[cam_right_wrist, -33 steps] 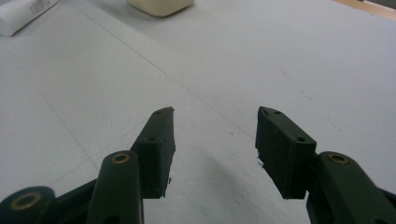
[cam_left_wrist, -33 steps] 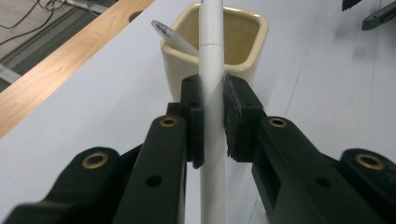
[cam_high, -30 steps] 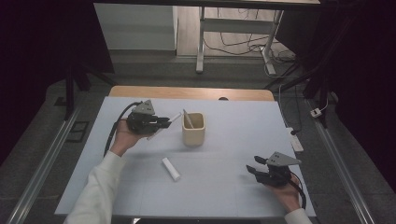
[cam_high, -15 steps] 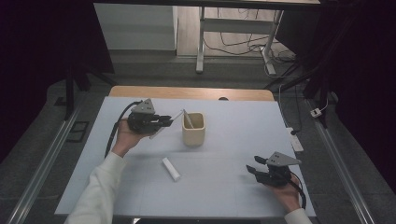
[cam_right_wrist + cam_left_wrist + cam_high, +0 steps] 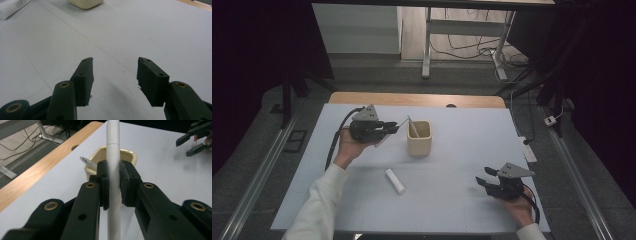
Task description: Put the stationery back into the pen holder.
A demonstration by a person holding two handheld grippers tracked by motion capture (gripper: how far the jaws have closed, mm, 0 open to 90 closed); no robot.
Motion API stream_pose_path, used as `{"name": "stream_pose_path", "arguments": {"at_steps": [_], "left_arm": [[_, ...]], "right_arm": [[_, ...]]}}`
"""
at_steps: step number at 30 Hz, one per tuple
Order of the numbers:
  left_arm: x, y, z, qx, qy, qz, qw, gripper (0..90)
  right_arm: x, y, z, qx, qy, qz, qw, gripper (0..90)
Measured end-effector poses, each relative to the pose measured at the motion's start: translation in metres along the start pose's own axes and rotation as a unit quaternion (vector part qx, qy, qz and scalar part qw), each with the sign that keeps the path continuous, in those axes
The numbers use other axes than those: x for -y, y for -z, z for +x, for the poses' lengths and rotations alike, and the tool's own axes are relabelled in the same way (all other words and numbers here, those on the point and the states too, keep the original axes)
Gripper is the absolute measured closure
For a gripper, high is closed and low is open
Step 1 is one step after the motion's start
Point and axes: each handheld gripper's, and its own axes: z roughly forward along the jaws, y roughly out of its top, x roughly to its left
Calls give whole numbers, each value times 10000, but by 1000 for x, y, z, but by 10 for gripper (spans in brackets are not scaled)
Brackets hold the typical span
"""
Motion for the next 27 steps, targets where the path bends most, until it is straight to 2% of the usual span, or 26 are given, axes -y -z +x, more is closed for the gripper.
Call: {"name": "stream_pose_path", "arguments": {"at_steps": [12,27], "left_arm": [[-8,-4,-5,-37,13,-271,9996,783],[-15,-17,-10,15,46,-410,9991,783]], "right_arm": [[0,-1,1,54,3,44,10000,470],[0,0,0,13,-12,9,10000,469]]}}
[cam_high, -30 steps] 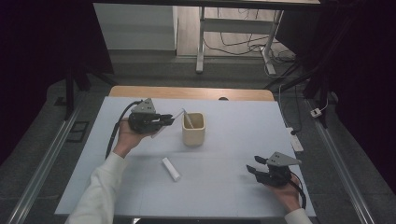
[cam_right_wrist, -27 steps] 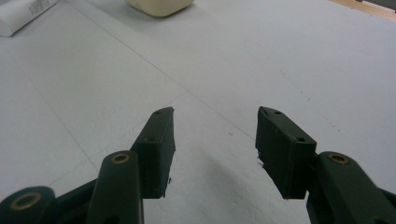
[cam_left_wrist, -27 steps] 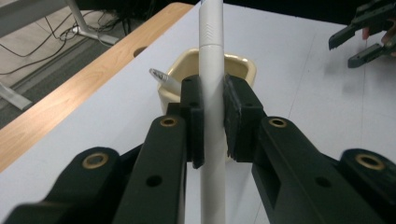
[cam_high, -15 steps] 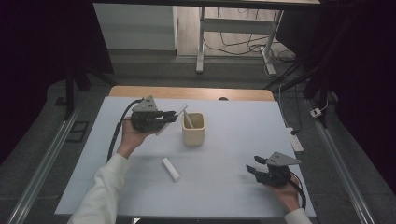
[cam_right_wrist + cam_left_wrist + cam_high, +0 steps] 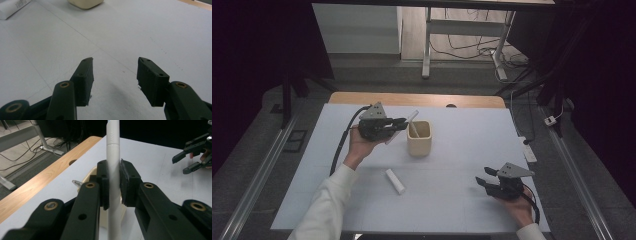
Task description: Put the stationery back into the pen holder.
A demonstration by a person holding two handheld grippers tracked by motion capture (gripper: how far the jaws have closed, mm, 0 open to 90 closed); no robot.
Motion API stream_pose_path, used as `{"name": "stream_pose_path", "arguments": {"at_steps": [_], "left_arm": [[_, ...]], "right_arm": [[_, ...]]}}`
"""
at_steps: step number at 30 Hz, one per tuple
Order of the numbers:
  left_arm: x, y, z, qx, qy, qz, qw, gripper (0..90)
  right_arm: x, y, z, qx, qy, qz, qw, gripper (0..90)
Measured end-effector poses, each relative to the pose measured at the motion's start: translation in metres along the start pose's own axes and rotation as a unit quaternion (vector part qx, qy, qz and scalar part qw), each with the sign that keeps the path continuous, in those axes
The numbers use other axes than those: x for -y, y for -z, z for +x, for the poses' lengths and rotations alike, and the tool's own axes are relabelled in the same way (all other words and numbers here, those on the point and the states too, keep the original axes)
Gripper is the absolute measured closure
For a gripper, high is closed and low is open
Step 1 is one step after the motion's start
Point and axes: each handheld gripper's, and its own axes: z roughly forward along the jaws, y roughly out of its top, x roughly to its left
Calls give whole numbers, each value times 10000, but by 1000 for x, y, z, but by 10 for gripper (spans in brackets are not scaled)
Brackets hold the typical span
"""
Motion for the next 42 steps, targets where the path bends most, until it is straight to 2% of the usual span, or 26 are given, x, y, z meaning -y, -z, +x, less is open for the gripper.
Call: {"name": "stream_pose_path", "arguments": {"at_steps": [10,21,32,42], "left_arm": [[-4,-21,4,35,183,-68,9998,783],[-22,-34,-1,20,108,-117,9999,783],[-27,-45,2,48,211,-161,9996,783],[-35,-56,2,29,217,-172,9996,783]], "right_arm": [[-1,2,-1,1,-17,-32,10000,469],[-1,2,-1,-11,20,-24,10000,469],[0,1,-1,-10,10,-10,10000,469],[0,1,-1,-1,24,23,10000,469]]}}
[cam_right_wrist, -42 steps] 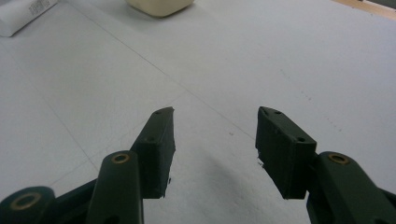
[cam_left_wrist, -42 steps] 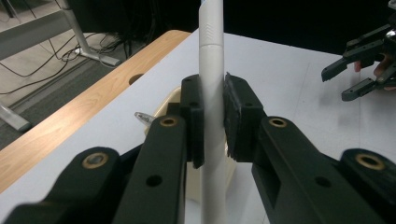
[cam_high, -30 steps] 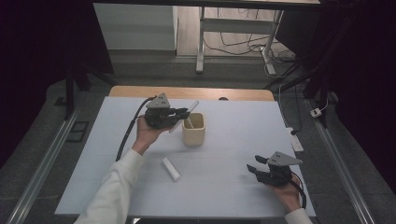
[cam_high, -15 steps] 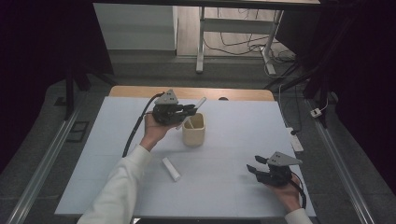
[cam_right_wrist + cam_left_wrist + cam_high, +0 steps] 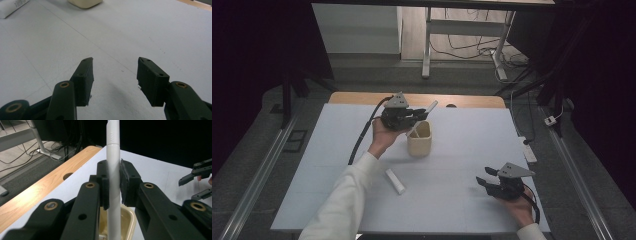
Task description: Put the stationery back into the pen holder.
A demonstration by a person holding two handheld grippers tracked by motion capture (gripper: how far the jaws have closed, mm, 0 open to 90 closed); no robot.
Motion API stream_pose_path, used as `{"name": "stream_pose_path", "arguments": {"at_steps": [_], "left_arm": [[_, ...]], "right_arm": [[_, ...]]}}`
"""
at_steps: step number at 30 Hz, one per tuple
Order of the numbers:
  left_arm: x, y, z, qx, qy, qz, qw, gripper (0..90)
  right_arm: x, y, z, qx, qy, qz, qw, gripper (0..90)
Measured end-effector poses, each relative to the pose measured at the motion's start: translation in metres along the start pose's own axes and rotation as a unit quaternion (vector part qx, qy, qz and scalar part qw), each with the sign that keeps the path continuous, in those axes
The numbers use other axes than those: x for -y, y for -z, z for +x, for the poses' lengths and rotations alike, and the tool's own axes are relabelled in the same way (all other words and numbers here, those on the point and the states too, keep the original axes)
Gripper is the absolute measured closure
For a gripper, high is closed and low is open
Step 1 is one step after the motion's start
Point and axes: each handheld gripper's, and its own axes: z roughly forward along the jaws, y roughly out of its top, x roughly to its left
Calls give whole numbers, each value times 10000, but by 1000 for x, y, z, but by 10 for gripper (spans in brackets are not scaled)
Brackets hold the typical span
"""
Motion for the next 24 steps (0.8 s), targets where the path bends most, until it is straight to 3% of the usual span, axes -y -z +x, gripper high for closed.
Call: {"name": "stream_pose_path", "arguments": {"at_steps": [14,24], "left_arm": [[-6,-14,2,42,251,-237,9994,782],[0,-22,6,11,394,-223,9990,781]], "right_arm": [[0,0,0,19,25,9,10000,467],[1,0,0,37,37,27,10000,466]]}}
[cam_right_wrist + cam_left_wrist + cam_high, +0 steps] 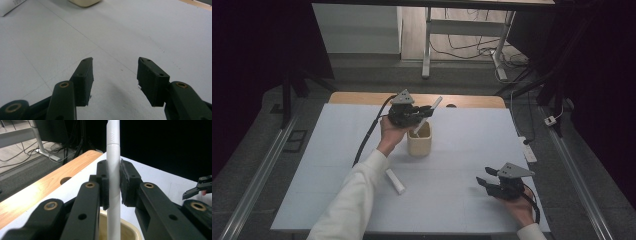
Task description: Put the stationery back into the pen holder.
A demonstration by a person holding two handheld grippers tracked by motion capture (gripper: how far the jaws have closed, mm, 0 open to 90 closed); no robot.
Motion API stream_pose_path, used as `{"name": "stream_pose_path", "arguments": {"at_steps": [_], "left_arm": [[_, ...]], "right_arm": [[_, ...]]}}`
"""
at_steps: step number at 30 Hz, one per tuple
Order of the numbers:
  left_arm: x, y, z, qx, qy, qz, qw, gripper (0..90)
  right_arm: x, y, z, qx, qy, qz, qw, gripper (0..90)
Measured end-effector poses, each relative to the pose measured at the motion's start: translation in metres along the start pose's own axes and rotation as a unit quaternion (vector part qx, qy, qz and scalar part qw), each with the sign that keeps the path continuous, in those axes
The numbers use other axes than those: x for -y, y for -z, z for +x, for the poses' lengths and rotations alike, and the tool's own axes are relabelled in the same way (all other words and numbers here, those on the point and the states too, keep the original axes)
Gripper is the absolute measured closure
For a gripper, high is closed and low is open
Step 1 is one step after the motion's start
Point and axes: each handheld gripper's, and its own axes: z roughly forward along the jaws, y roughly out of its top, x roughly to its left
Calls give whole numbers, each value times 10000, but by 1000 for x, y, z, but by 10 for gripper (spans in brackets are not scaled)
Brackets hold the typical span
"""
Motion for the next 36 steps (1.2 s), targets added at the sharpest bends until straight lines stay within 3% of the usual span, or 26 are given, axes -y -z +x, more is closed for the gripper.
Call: {"name": "stream_pose_path", "arguments": {"at_steps": [6,10,14,32,36], "left_arm": [[3,-2,2,40,59,19,10000,764],[7,-2,1,-98,63,2,9999,611],[9,0,1,-157,73,29,9998,545],[16,13,-4,-90,-158,246,9995,520],[18,17,-6,-112,-287,331,9990,519]], "right_arm": [[0,0,0,-6,-2,-7,10000,466],[0,0,0,-12,2,-11,10000,465],[0,0,0,0,1,-3,10000,465],[0,0,0,50,18,41,10000,465],[0,0,0,51,9,53,10000,465]]}}
